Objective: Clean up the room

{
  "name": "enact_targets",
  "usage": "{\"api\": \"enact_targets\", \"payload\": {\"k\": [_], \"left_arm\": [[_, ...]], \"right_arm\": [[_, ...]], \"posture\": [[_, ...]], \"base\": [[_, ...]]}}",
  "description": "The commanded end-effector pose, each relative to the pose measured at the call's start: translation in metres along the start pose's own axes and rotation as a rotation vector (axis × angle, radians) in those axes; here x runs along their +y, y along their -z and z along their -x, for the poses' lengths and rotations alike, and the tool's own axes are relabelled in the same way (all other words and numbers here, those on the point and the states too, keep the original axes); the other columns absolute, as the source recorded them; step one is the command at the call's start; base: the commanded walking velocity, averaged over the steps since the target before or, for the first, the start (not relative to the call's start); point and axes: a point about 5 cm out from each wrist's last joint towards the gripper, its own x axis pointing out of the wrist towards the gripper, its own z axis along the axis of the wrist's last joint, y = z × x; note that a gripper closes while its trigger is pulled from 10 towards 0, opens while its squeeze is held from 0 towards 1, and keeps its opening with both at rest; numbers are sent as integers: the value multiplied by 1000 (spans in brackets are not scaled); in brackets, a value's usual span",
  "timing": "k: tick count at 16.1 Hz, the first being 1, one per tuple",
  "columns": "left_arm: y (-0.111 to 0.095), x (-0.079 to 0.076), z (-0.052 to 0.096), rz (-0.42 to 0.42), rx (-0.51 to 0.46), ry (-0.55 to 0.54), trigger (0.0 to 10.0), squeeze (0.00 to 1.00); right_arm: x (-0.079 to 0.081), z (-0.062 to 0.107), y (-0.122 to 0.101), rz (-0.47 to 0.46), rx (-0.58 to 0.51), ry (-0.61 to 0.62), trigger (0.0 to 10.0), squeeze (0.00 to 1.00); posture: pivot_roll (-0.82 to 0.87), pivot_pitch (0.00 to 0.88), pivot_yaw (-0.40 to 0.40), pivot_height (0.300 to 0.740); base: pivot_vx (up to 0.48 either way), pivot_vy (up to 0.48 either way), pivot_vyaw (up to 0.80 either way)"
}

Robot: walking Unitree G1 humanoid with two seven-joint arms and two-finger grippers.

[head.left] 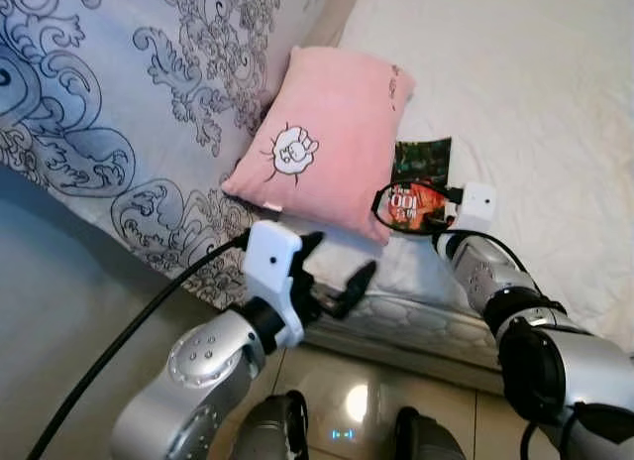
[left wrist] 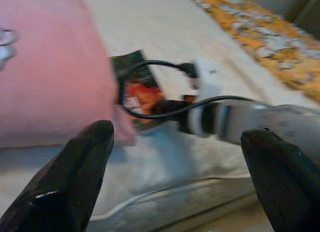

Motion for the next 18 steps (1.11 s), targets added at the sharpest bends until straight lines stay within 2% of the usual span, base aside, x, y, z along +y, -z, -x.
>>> {"api": "enact_targets", "payload": {"k": [1,8,10,12,16,18], "left_arm": [[-13,-7,2,-3,-18,71,10000,0],[-21,4,-1,-8,-7,87,10000,0],[-8,2,3,-34,37,102,10000,0],[3,9,3,-40,74,84,10000,0],[9,18,1,-55,93,86,10000,0],[8,22,-1,-54,86,77,10000,0]], "right_arm": [[5,-1,3,-63,19,11,10000,1000],[19,0,19,-93,39,-14,10000,1000],[27,0,22,-59,40,-38,10000,1000],[28,1,23,-31,28,-51,10000,1000],[27,0,18,-81,-8,-72,10000,1000],[27,1,16,-60,-15,-85,10000,1000]], "posture": [[207,234,85,740],[191,204,101,740],[166,193,107,740],[145,192,109,740],[130,144,99,740],[125,121,102,740]], "base": [[0,0,0],[0,0,0],[0,0,0],[0,0,0],[0,0,0],[0,0,0]]}}
